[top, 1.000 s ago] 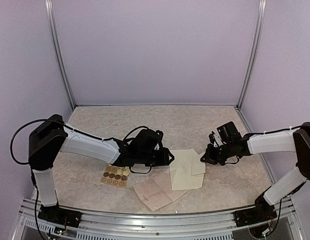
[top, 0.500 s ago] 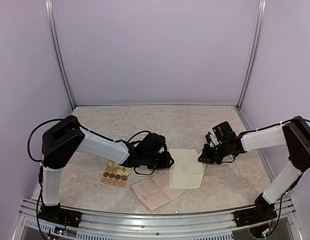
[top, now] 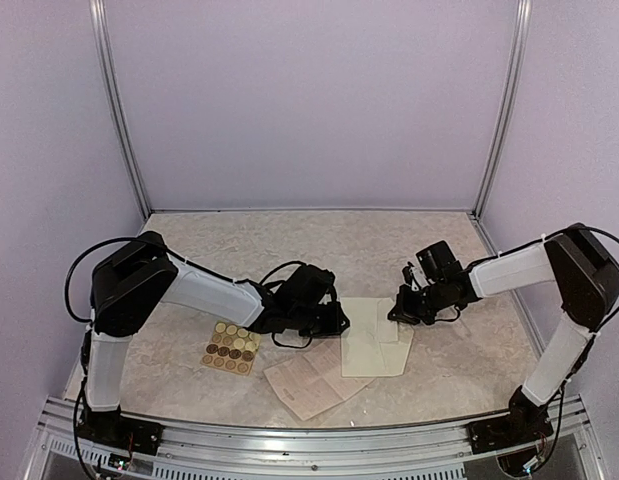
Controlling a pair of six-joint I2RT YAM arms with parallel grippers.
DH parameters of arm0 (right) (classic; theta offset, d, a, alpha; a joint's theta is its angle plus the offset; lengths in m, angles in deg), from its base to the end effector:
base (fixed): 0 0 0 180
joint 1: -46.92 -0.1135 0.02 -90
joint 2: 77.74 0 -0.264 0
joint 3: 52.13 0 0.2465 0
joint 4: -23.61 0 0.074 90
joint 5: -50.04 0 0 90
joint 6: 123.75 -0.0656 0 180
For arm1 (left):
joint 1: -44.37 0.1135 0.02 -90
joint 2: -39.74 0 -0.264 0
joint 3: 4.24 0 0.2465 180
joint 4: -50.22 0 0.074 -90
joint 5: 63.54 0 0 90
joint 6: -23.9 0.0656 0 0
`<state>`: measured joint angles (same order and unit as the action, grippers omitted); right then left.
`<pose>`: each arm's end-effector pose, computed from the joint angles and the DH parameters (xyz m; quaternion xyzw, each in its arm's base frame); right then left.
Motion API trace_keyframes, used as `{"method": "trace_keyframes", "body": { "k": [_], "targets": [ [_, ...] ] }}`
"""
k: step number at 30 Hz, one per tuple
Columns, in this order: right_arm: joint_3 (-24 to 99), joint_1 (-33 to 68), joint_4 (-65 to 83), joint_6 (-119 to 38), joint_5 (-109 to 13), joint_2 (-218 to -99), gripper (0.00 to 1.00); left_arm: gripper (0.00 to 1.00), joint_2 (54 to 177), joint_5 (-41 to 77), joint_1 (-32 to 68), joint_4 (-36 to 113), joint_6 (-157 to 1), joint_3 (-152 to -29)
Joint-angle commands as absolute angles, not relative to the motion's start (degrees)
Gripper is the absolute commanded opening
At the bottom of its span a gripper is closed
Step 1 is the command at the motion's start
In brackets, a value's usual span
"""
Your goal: Place the letter into the envelope and seal it
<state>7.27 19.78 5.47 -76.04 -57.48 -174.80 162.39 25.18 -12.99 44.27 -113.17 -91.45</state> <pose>0.2796 0.1655 0.1119 0.0801 0.9423 0.2852 0.1560 0.2512 -0.3949 0.1006 0.0863 0.9072 -0.3315 0.2441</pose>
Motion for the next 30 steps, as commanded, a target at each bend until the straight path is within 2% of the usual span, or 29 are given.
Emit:
{"method": "trace_keyframes", "body": {
  "k": [1, 10, 11, 16, 18, 22, 30],
  "targets": [
    [9.2, 19.7, 7.1, -75.9, -58.6, -177.1, 0.0, 0.22, 164.8, 23.6, -12.9, 42.9, -112.4, -92.2],
    [12.7, 17.9, 6.3, -74.5, -57.8, -179.4, 0.0, 0.21, 164.7, 24.1, -13.1, 42.6, -111.7, -92.4],
    [12.9, 17.8, 5.7, -74.1, -57.2, -179.2, 0.03, 0.21, 164.6, 24.4, -13.1, 42.6, -111.6, -92.4],
    [13.1, 17.7, 1.5, -71.4, -53.8, -175.1, 0.29, 0.21, 161.8, 26.2, -13.2, 41.8, -111.1, -92.2],
    [13.5, 17.6, -0.7, -70.5, -51.6, -173.2, 0.36, 0.22, 160.6, 26.3, -13.1, 41.5, -110.7, -92.4],
    [14.4, 17.3, -4.8, -68.9, -48.3, -171.0, 0.42, 0.25, 158.6, 28.1, -12.9, 40.9, -109.8, -93.6],
    [14.3, 16.2, -5.3, -67.5, -46.9, -170.8, 0.6, 0.32, 160.7, 25.7, -12.2, 41.1, -109.5, -96.0]
  ]
}}
